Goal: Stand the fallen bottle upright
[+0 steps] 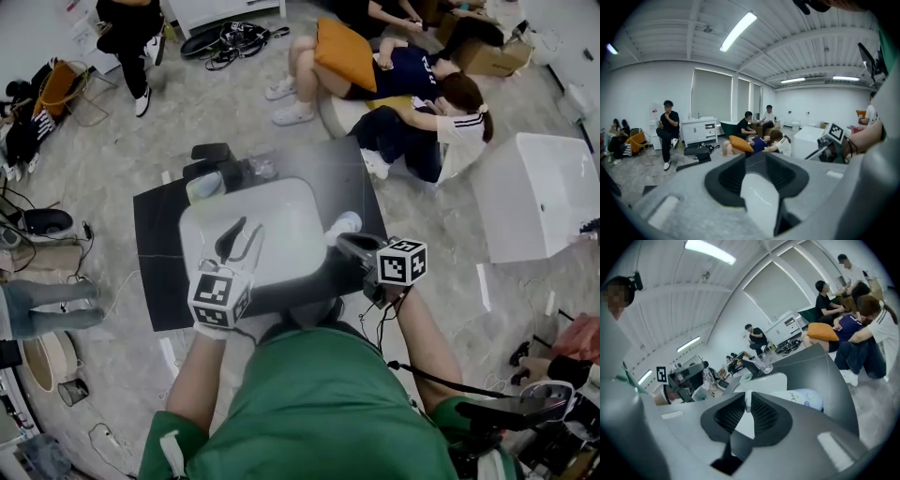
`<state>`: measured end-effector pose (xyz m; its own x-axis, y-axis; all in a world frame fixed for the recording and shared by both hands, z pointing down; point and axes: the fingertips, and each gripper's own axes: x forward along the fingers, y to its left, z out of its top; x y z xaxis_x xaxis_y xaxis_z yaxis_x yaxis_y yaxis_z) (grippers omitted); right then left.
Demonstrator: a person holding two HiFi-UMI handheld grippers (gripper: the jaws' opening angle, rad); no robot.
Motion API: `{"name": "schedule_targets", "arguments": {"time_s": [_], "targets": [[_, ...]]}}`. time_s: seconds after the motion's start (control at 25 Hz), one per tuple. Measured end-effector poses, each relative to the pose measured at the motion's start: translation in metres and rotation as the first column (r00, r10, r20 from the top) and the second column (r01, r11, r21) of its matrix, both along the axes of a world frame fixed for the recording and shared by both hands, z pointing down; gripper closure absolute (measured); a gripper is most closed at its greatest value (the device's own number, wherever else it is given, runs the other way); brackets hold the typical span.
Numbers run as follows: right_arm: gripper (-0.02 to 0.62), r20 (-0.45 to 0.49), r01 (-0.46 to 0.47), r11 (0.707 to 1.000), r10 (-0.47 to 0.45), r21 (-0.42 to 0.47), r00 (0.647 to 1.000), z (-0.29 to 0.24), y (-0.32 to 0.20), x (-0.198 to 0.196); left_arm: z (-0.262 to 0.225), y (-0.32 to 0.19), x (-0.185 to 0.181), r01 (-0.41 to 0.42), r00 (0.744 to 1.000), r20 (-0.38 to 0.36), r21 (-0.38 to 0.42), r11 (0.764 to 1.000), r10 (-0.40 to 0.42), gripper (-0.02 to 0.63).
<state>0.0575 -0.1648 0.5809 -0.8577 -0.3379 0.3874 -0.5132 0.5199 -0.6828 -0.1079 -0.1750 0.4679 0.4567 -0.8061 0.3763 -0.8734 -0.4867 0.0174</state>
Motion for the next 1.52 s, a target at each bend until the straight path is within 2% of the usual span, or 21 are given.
{"name": "schedule_targets", "arguments": {"time_s": [0.16,0.36,0.56,0.76,0.92,1.04,1.2,1.36,1.52], "targets": [[0.555,0.13,-0.127,0.988,0.138,-0.089,0.982,-0.014,-0.019,0.019,-0.01,-0.002,0.005,-0.001,1.0,0.001,0.017,1.0,0.001,0.476],[0.555,0.272,-0.276,0.938,0.326,-0.208,0.905,-0.022,-0.036,0.051,-0.019,-0.001,0.01,-0.006,1.0,0.005,0.035,0.999,0.006,0.476],[0.552,0.31,-0.363,0.897,0.43,-0.252,0.848,-0.018,-0.045,0.084,-0.021,-0.007,0.022,-0.015,1.0,0.006,0.038,0.999,0.015,0.477],[0.541,0.282,-0.426,0.874,0.48,-0.233,0.831,-0.018,-0.048,0.102,-0.019,-0.009,0.03,-0.033,0.999,0.002,0.037,0.999,0.033,0.477],[0.54,0.201,-0.44,0.885,0.464,-0.155,0.863,-0.017,-0.051,0.107,-0.016,-0.012,0.036,-0.046,0.999,-0.008,0.043,0.998,0.046,0.477],[0.538,0.138,-0.48,0.875,0.485,-0.07,0.864,-0.024,-0.052,0.119,-0.02,-0.012,0.039,-0.052,0.999,-0.013,0.052,0.997,0.053,0.476],[0.54,0.062,-0.513,0.852,0.509,0.104,0.859,-0.052,-0.056,0.133,-0.029,-0.013,0.039,-0.048,0.999,-0.019,0.064,0.997,0.049,0.476],[0.54,-0.028,-0.505,0.793,0.545,0.34,0.838,-0.095,-0.064,0.143,-0.041,-0.018,0.038,-0.038,0.999,-0.023,0.087,0.995,0.041,0.477],[0.54,-0.072,-0.439,0.701,0.57,0.562,0.818,-0.152,-0.07,0.14,-0.062,-0.026,0.037,-0.027,0.999,-0.033,0.127,0.992,0.031,0.477]]}}
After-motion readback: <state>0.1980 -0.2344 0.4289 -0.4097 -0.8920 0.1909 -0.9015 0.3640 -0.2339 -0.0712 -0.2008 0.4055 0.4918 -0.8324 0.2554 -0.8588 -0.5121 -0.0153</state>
